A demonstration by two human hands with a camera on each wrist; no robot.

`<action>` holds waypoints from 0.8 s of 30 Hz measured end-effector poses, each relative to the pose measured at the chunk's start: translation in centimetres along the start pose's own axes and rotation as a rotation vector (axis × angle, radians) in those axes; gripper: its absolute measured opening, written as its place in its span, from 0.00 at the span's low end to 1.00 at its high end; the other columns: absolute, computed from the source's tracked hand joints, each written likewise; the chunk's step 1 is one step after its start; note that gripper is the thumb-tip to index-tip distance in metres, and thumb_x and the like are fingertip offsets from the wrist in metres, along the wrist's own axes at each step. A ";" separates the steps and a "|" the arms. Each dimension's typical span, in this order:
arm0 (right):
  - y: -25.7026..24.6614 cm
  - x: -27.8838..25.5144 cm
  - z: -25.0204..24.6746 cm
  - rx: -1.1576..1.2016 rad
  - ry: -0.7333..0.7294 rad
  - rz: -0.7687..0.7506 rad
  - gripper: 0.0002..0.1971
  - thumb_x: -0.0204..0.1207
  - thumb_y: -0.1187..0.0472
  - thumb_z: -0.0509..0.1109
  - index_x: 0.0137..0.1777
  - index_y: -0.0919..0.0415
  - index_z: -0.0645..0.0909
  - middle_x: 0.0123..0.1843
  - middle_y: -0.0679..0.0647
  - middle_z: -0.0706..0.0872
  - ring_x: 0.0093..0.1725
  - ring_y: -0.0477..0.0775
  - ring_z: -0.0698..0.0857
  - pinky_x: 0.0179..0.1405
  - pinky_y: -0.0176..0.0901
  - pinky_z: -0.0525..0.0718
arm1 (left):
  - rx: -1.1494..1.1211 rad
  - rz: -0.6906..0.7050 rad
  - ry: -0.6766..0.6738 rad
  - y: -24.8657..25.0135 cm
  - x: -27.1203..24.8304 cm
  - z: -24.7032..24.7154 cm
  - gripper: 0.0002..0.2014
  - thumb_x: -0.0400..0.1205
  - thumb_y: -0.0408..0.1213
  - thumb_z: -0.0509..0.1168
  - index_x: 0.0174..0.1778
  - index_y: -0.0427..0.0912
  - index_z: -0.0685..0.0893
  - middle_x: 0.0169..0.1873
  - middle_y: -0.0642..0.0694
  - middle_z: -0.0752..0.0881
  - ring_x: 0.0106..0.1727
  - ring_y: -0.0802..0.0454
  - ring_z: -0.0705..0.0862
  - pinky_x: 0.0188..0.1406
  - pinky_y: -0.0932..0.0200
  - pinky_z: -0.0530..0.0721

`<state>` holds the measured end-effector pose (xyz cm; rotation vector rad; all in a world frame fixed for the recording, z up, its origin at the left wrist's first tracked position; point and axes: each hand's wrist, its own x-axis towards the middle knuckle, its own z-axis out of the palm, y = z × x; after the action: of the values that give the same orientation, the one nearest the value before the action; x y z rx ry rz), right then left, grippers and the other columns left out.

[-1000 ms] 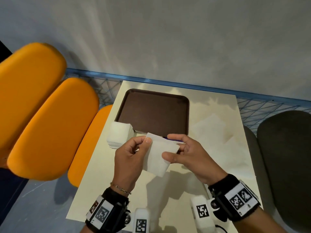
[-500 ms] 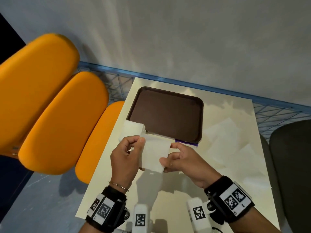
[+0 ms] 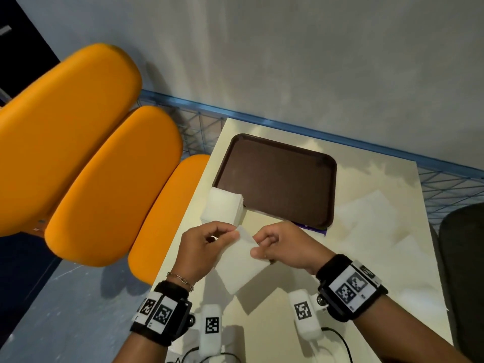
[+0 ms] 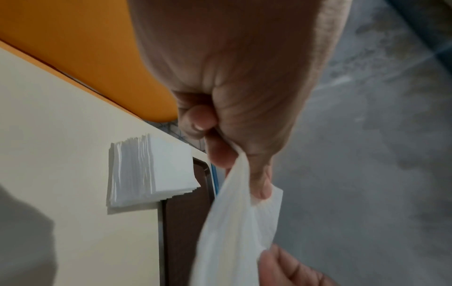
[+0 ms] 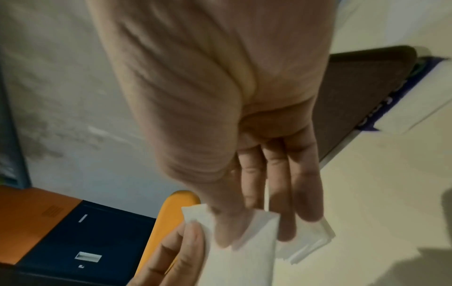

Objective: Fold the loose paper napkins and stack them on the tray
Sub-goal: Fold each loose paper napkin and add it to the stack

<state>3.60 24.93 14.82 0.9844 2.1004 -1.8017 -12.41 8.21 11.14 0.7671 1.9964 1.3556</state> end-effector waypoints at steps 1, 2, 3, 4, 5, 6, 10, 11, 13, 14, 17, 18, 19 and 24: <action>0.0 0.9 0.3 0.011 0.017 -0.009 0.05 0.77 0.59 0.85 0.50 0.55 0.93 0.40 0.51 0.95 0.39 0.47 0.90 0.43 0.45 0.90 | -0.006 -0.008 0.021 -0.3 0.4 -0.2 0.04 0.80 0.46 0.79 0.50 0.57 0.95 0.45 0.59 0.94 0.49 0.56 0.91 0.50 0.41 0.91; 0.2 1.8 0.5 0.033 0.055 -0.010 0.04 0.77 0.59 0.85 0.48 0.56 0.93 0.39 0.50 0.95 0.38 0.46 0.89 0.41 0.44 0.88 | -0.035 -0.035 0.056 -0.6 0.8 -0.4 0.09 0.79 0.50 0.79 0.54 0.57 0.94 0.49 0.60 0.93 0.52 0.57 0.90 0.50 0.42 0.92; 0.3 2.7 0.9 0.077 0.103 -0.001 0.05 0.77 0.59 0.85 0.49 0.57 0.94 0.39 0.51 0.95 0.37 0.46 0.89 0.41 0.43 0.88 | -0.088 -0.098 0.087 -1.0 1.2 -0.7 0.15 0.78 0.55 0.80 0.58 0.57 0.92 0.52 0.61 0.92 0.55 0.57 0.90 0.49 0.44 0.91; 0.6 3.7 1.2 0.140 0.152 0.014 0.06 0.76 0.59 0.85 0.50 0.58 0.94 0.40 0.51 0.95 0.37 0.46 0.89 0.41 0.42 0.87 | -0.164 -0.181 0.097 -1.3 1.4 -0.9 0.18 0.76 0.58 0.80 0.58 0.55 0.91 0.51 0.61 0.92 0.55 0.55 0.90 0.48 0.46 0.91; 0.7 4.6 1.6 0.215 0.197 0.029 0.08 0.76 0.59 0.86 0.52 0.59 0.94 0.42 0.51 0.96 0.38 0.46 0.89 0.41 0.41 0.87 | -0.243 -0.260 0.088 -1.6 1.6 -1.1 0.18 0.75 0.58 0.81 0.54 0.51 0.90 0.47 0.60 0.93 0.51 0.53 0.92 0.46 0.48 0.91; 0.8 5.6 2.0 0.285 0.233 0.042 0.09 0.76 0.59 0.86 0.53 0.60 0.94 0.43 0.51 0.96 0.38 0.46 0.89 0.41 0.39 0.87 | -0.286 -0.318 0.060 -2.0 1.6 -1.1 0.16 0.76 0.55 0.81 0.50 0.48 0.90 0.43 0.58 0.94 0.48 0.51 0.93 0.45 0.49 0.91; 1.0 8.9 3.8 0.437 0.307 0.086 0.09 0.75 0.61 0.87 0.52 0.61 0.94 0.44 0.51 0.96 0.39 0.45 0.91 0.43 0.38 0.90 | -0.255 -0.365 0.137 -4.4 2.6 -0.9 0.09 0.81 0.42 0.80 0.49 0.41 0.93 0.40 0.45 0.95 0.47 0.41 0.95 0.39 0.50 0.90; 1.1 9.7 4.1 0.444 0.326 0.097 0.09 0.74 0.61 0.87 0.51 0.61 0.93 0.42 0.52 0.96 0.39 0.46 0.91 0.44 0.40 0.91 | -0.244 -0.375 0.196 -5.0 3.2 -0.9 0.07 0.81 0.41 0.80 0.49 0.41 0.93 0.38 0.45 0.95 0.44 0.42 0.94 0.36 0.51 0.90; 1.5 11.1 4.7 0.426 0.365 0.125 0.08 0.74 0.60 0.87 0.48 0.59 0.92 0.37 0.54 0.94 0.37 0.49 0.90 0.47 0.46 0.94 | -0.199 -0.382 0.281 -5.7 4.6 -1.0 0.07 0.80 0.40 0.81 0.50 0.43 0.94 0.34 0.46 0.94 0.36 0.46 0.92 0.33 0.52 0.89; 1.8 11.8 4.9 0.411 0.383 0.139 0.08 0.74 0.60 0.87 0.47 0.59 0.92 0.35 0.55 0.93 0.36 0.50 0.90 0.48 0.48 0.95 | -0.172 -0.376 0.300 -5.9 5.3 -1.0 0.07 0.79 0.40 0.81 0.50 0.44 0.94 0.34 0.46 0.94 0.33 0.48 0.90 0.31 0.54 0.89; 2.3 13.6 5.2 0.368 0.434 0.182 0.11 0.73 0.57 0.88 0.49 0.59 0.92 0.33 0.55 0.93 0.33 0.52 0.89 0.42 0.49 0.91 | -0.087 -0.362 0.332 -6.8 7.3 -0.8 0.08 0.78 0.40 0.82 0.50 0.46 0.93 0.32 0.48 0.93 0.27 0.53 0.87 0.26 0.60 0.87; 2.6 14.0 5.3 0.353 0.449 0.199 0.12 0.72 0.55 0.88 0.50 0.58 0.92 0.33 0.54 0.93 0.32 0.52 0.88 0.38 0.49 0.89 | -0.063 -0.357 0.338 -7.1 7.8 -0.7 0.09 0.77 0.40 0.82 0.50 0.46 0.93 0.32 0.48 0.93 0.27 0.54 0.87 0.26 0.59 0.88; 2.7 14.4 5.4 0.341 0.465 0.214 0.12 0.71 0.54 0.89 0.49 0.57 0.92 0.33 0.54 0.93 0.31 0.51 0.88 0.36 0.48 0.87 | -0.040 -0.353 0.343 -7.4 8.4 -0.6 0.09 0.77 0.41 0.83 0.51 0.46 0.93 0.33 0.49 0.93 0.29 0.53 0.88 0.27 0.56 0.90; 3.6 15.6 5.8 0.296 0.527 0.255 0.10 0.69 0.54 0.90 0.42 0.54 0.92 0.33 0.53 0.93 0.30 0.51 0.85 0.36 0.44 0.85 | 0.061 -0.356 0.331 -9.1 9.7 -0.1 0.11 0.77 0.47 0.82 0.51 0.47 0.93 0.36 0.48 0.92 0.29 0.59 0.86 0.36 0.55 0.91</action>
<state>-7.56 25.08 1.93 1.8861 1.8602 -1.9012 -19.97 12.54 1.06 0.1992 2.3021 1.2722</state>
